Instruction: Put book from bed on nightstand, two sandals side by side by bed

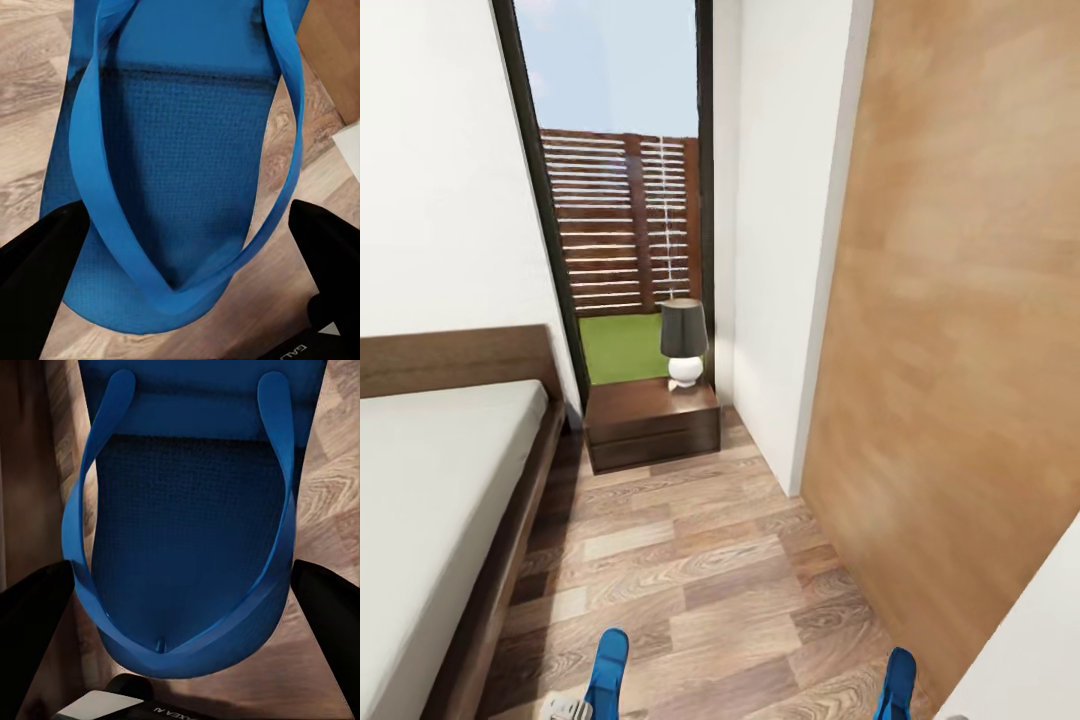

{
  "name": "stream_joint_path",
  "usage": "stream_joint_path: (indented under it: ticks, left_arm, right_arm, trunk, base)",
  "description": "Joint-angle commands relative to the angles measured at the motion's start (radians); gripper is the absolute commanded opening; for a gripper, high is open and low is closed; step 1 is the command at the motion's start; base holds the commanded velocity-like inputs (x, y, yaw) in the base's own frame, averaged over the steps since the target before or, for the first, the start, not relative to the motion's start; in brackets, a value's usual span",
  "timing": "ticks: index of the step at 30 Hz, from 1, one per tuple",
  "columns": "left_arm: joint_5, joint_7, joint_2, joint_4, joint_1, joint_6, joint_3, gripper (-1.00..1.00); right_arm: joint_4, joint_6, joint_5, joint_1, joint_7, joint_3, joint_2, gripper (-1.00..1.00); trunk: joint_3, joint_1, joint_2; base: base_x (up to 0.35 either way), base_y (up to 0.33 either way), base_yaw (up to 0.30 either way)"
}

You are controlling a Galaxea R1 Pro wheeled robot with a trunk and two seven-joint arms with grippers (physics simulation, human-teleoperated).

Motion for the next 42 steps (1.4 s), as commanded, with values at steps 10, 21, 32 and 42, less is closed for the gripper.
stream_joint_path:
  ticks: [10,21,32,42]
  left_arm:
    - [-0.010,-0.002,0.000,0.001,0.000,-0.005,0.010,-1.00]
    - [-0.010,-0.001,0.000,0.001,-0.001,-0.005,0.010,-1.00]
    - [-0.010,0.000,0.000,0.000,0.000,-0.005,0.010,-1.00]
    - [-0.010,0.000,0.000,0.000,0.000,-0.005,0.010,-1.00]
  right_arm:
    - [0.000,0.005,0.000,-0.001,0.004,-0.007,0.000,-1.00]
    - [0.000,0.005,0.000,-0.001,0.004,-0.007,0.000,-1.00]
    - [0.000,0.005,0.001,-0.001,0.004,-0.007,0.001,-1.00]
    - [0.000,0.005,0.002,-0.001,0.004,-0.007,0.012,-1.00]
  trunk:
    - [-0.001,0.001,0.000]
    - [-0.001,0.001,0.000]
    - [-0.001,0.001,0.000]
    - [-0.001,0.001,0.000]
  base:
    - [0.327,0.000,0.090]
    - [0.327,0.000,0.003]
    - [0.327,0.000,0.000]
    - [0.327,0.000,0.008]
